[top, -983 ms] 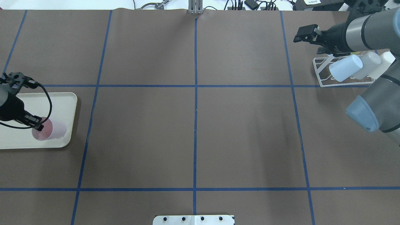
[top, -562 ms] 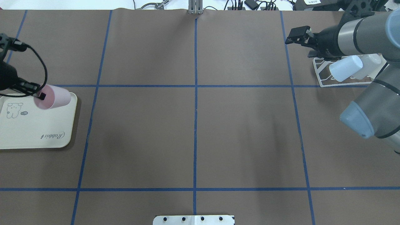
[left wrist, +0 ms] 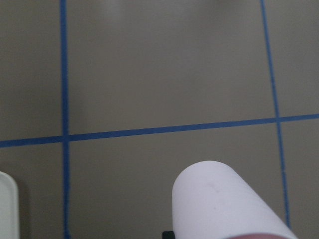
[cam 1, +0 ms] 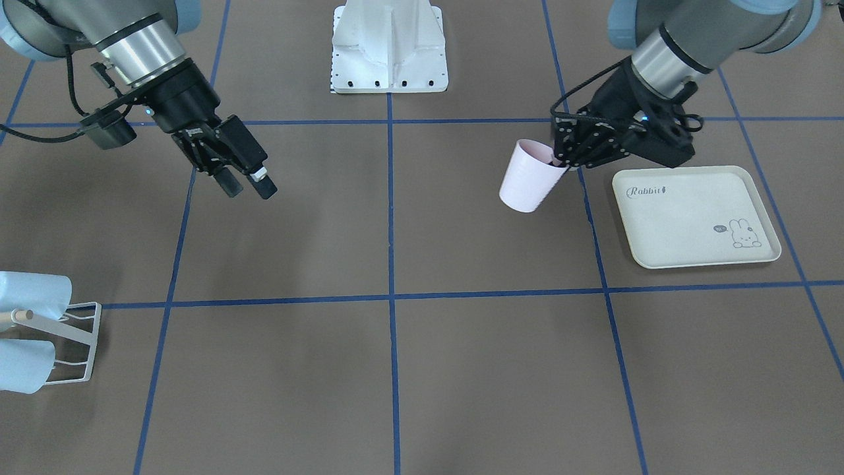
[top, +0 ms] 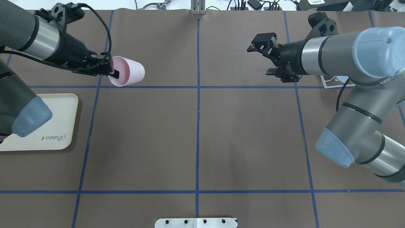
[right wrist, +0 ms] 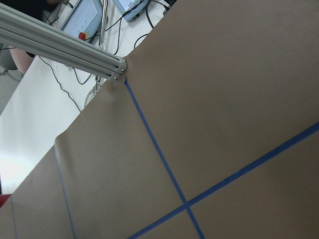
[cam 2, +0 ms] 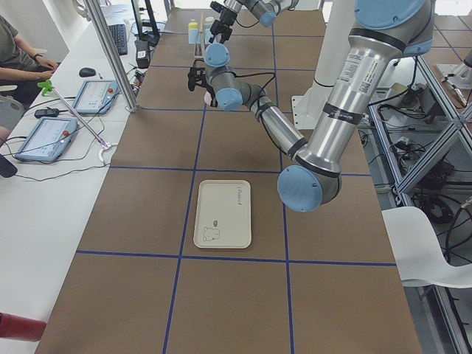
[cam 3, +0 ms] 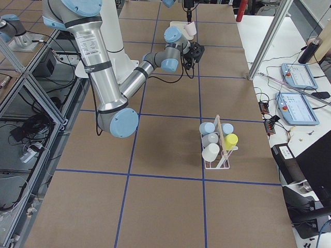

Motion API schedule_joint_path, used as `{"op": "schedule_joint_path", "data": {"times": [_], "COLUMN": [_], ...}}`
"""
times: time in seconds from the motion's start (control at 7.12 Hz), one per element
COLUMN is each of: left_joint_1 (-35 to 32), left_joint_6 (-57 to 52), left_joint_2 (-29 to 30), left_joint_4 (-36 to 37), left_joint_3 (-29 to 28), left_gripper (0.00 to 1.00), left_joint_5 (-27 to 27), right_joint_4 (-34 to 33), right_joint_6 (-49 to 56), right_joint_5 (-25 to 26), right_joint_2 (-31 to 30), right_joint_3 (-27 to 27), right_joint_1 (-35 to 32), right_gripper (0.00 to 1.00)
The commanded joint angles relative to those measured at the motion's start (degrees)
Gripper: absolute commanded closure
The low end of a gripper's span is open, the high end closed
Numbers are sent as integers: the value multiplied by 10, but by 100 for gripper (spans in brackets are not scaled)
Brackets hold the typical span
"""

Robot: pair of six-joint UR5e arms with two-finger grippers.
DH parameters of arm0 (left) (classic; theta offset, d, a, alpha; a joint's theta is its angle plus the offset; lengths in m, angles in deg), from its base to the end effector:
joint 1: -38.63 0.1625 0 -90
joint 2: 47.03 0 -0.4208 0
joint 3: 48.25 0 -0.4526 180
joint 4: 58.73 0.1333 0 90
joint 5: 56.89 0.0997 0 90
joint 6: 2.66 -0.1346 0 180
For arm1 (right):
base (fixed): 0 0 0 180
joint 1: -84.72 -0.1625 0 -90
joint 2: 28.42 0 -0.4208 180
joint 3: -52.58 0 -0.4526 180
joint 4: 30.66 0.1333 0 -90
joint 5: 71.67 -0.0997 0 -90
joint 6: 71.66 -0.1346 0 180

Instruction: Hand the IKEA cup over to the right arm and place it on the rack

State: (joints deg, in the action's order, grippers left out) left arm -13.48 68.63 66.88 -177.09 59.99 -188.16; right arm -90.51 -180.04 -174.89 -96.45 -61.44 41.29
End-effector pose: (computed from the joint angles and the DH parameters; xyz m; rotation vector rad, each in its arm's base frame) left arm 0.3547 -0.5283 0.1832 0.1689 1.3066 -0.0533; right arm -0.3819 -0.5027 0.1618 0.0986 -1.3718 0.7569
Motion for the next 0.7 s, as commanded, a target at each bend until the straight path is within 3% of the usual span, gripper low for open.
{"op": "schedule_joint_path", "data": {"times": [0.0,0.14,0.28,0.56], "left_joint_1": [57,116,149,166], "left_joint_6": [239,295,305,306], "left_joint_2": [26,26,39,79], "left_joint_4": [-342,-448,-484,-486], "left_joint_3": [-80,-96,-100,-102], "left_gripper": [100,100,100,100], "left_joint_5": [82,165,217,235], "right_joint_4": [45,83,118,175], "right_joint_6": [-121,-154,-186,-283], "right_joint_5": [-4,-7,-14,-22], "right_joint_2": [16,12,8,2], "right_joint_3": [-25,-27,-25,-15], "right_joint_1": [9,9,9,10], "right_gripper": [0,0,0,0]}}
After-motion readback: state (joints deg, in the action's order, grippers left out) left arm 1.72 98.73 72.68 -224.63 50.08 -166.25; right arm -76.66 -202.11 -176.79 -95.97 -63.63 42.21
